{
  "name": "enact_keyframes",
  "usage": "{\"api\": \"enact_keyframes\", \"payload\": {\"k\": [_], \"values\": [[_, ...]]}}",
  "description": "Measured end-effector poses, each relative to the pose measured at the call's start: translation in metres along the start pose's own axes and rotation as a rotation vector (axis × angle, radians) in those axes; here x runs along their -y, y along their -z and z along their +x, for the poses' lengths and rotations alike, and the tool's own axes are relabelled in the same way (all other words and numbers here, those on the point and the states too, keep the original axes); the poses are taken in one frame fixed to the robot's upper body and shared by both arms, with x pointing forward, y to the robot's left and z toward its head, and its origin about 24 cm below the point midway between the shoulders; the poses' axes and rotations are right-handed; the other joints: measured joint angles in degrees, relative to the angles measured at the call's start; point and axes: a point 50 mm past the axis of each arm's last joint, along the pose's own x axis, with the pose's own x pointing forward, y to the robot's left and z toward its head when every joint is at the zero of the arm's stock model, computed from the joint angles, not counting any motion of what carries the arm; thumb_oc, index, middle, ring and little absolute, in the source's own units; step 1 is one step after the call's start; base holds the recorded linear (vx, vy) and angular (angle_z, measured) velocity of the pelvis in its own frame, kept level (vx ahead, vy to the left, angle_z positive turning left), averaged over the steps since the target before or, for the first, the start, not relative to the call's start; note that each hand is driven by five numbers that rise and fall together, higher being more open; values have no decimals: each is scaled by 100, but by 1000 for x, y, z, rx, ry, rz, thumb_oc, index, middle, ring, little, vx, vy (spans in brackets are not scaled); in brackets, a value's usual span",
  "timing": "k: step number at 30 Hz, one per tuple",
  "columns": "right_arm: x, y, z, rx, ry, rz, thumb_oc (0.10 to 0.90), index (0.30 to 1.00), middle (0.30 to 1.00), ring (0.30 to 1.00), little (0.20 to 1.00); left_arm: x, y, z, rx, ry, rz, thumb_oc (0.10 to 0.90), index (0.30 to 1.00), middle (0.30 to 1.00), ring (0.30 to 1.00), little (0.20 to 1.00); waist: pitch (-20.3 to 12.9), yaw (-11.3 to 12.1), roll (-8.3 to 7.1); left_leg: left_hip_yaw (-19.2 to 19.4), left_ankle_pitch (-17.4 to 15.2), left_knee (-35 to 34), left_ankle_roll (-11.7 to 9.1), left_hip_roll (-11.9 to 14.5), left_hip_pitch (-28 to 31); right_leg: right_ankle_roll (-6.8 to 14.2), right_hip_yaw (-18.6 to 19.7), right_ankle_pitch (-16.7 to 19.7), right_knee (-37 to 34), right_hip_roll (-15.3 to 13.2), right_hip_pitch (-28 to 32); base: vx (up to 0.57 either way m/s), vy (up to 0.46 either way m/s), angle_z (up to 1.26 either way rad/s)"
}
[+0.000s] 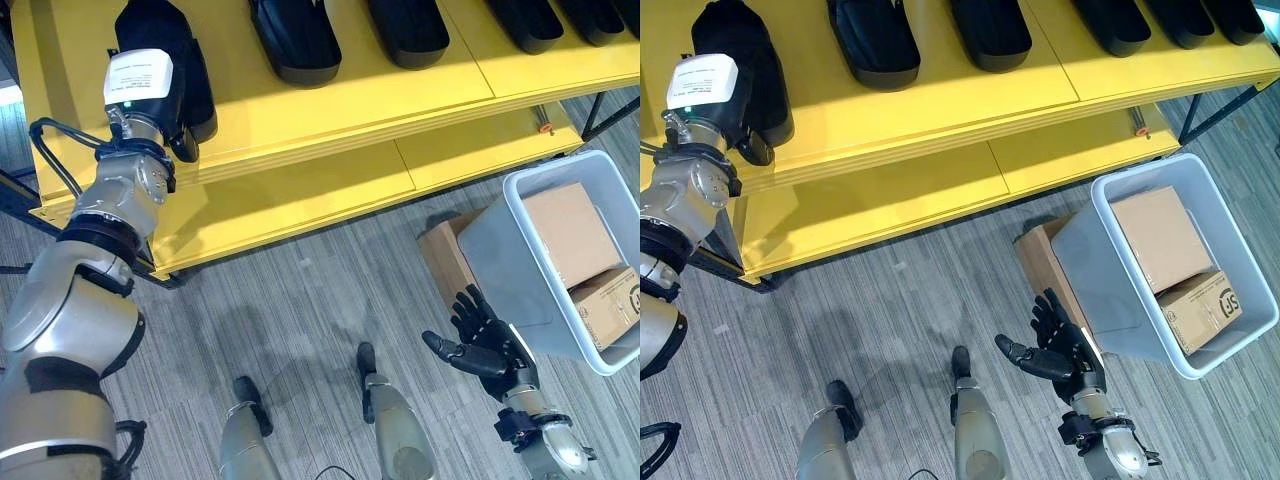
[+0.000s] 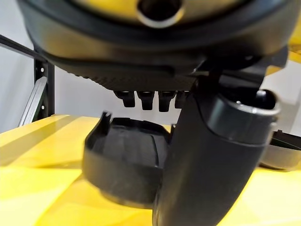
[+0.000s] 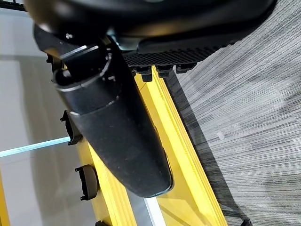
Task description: Move parts from the plastic box to the shelf.
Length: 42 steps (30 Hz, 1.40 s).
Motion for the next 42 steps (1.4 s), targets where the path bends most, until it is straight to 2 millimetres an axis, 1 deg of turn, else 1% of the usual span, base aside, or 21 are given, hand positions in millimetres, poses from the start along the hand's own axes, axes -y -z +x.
{"api": "enact_keyframes", "payload": {"k": [6,9,11,15,16,17,19,20,21,23,25,26,27,28,29,30,31,35,37,41,42], "values": [[0,0,0,0,-3,0,900,1000,1000,1000,1000,-1,-2,0,25,-1,15,900,1000,1000,1000,1000,-5,17,11,-4,8,-7,12,-42,0,3,-2,1,12,-37,1,1,-3,1],[0,0,0,-1,-3,0,900,1000,1000,1000,1000,-10,-9,0,83,-28,10,900,1000,1000,1000,1000,-8,107,20,-6,28,-37,27,-77,10,6,-13,1,14,-65,6,3,-9,3],[1,1,-1,-4,-1,-1,900,1000,1000,1000,1000,-16,-15,-1,130,-48,7,900,1000,1000,1000,1000,-28,151,59,-13,30,-48,27,-87,32,14,-27,-1,14,-71,34,4,-9,3],[1,1,-1,-5,1,-1,900,1000,1000,1000,1000,-21,-10,-6,170,-60,26,900,1000,1000,1000,1000,-44,210,138,-56,78,-182,17,-148,187,34,-95,-39,13,-115,177,16,-26,9],[3,1,-2,-5,8,-1,900,1000,1000,1000,1000,-22,-6,-13,201,-61,48,900,1000,1000,1000,1000,-56,202,168,-47,89,-245,7,-160,282,38,-105,-61,13,-124,245,20,-21,10],[4,2,-3,-8,14,-3,900,1000,1000,1000,1000,-22,-7,-15,218,-61,48,900,1000,1000,1000,1000,-58,281,201,-65,94,-276,3,-167,338,27,-132,-86,12,-129,306,20,-21,6],[6,4,-4,-19,24,-1,900,1000,1000,1000,1000,-20,-7,-24,260,-61,39,900,1000,1000,1000,1000,-79,332,244,-68,106,-359,-14,-180,487,24,-158,-140,20,-137,419,15,-24,9],[6,4,-4,-18,22,0,900,1000,1000,1000,1000,-17,-8,-29,280,-54,30,900,1000,1000,1000,1000,-95,441,275,-85,114,-424,-27,-191,589,23,-184,-195,55,-146,493,-47,-52,8],[6,3,-3,-11,24,2,900,1000,1000,1000,1000,-17,-2,-40,295,-64,3,900,1000,1000,1000,1000,-101,457,287,-80,132,-468,-45,-192,642,35,-182,-204,74,-145,517,-52,-44,7],[7,3,-3,-6,35,7,900,1000,1000,1000,1000,-19,1,-51,314,-78,-32,900,1000,1000,1000,1000,-102,481,297,-91,210,-535,-43,-220,688,32,-220,-220,110,-161,536,-24,-39,12],[11,5,-4,-8,60,12,900,1000,1000,1000,1000,-9,4,-68,329,-65,-107,900,1000,1000,1000,1000,-99,537,303,-103,261,-701,-50,-277,872,21,-281,-300,143,-212,668,22,-49,13],[12,6,-4,-11,64,13,900,1000,1000,1000,1000,-6,6,-75,327,-61,-141,900,1000,1000,1000,1000,-99,510,303,-89,262,-736,-51,-281,947,20,-270,-315,142,-218,704,20,-23,5],[16,8,-7,-22,83,12,900,1000,1000,1000,1000,1,6,-82,339,-25,-149,900,1000,1000,1000,1000,-96,619,329,-110,269,-802,-62,-284,1056,40,-293,-357,151,-223,818,13,-23,4],[17,9,-8,-28,90,12,900,1000,1000,1000,1000,3,5,-85,349,-15,-151,900,1000,1000,1000,1000,-99,630,331,-110,274,-834,-72,-285,1108,25,-303,-375,158,-223,849,26,-34,10],[16,10,-8,-29,89,14,900,1000,1000,1000,1000,5,6,-92,356,-7,-168,900,1000,1000,1000,1000,-104,661,340,-132,270,-886,-72,-282,1144,-18,-328,-439,184,-226,872,35,-49,10],[16,11,-8,-30,92,11,900,1000,1000,1000,1000,6,8,-102,348,-9,-238,900,1000,1000,1000,1000,-107,690,347,-147,301,-970,-64,-288,1198,-17,-347,-460,218,-233,890,43,-58,9],[17,12,-10,-36,100,7,900,1000,1000,1000,1000,13,7,-110,346,8,-283,900,1000,1000,1000,1000,-108,740,350,-150,338,-1013,-113,-285,1277,-4,-356,-466,221,-229,953,25,-34,7],[17,14,-12,-36,114,16,900,1000,1000,1000,1000,31,1,-125,341,57,-375,900,1000,1000,1000,1000,-111,763,355,-203,373,-1138,-107,-298,1475,1,-473,-524,219,-238,1179,16,-21,12],[19,12,-12,-30,131,7,900,1000,1000,1000,1000,40,-2,-135,340,109,-428,900,1000,1000,1000,1000,-112,769,354,-232,419,-1227,-149,-299,1574,-10,-491,-542,207,-232,1249,2,-5,4],[20,12,-12,-33,144,-1,900,1000,1000,1000,1000,53,-7,-143,334,162,-476,900,1000,1000,1000,1000,-112,764,354,-229,444,-1312,-163,-292,1691,-11,-494,-558,215,-219,1323,0,0,0],[20,13,-12,-40,144,-4,900,1000,1000,1000,1000,57,-9,-145,331,181,-515,900,1000,1000,1000,1000,-112,762,353,-228,466,-1353,-167,-292,1721,-16,-493,-558,215,-211,1330,0,0,0]]}}
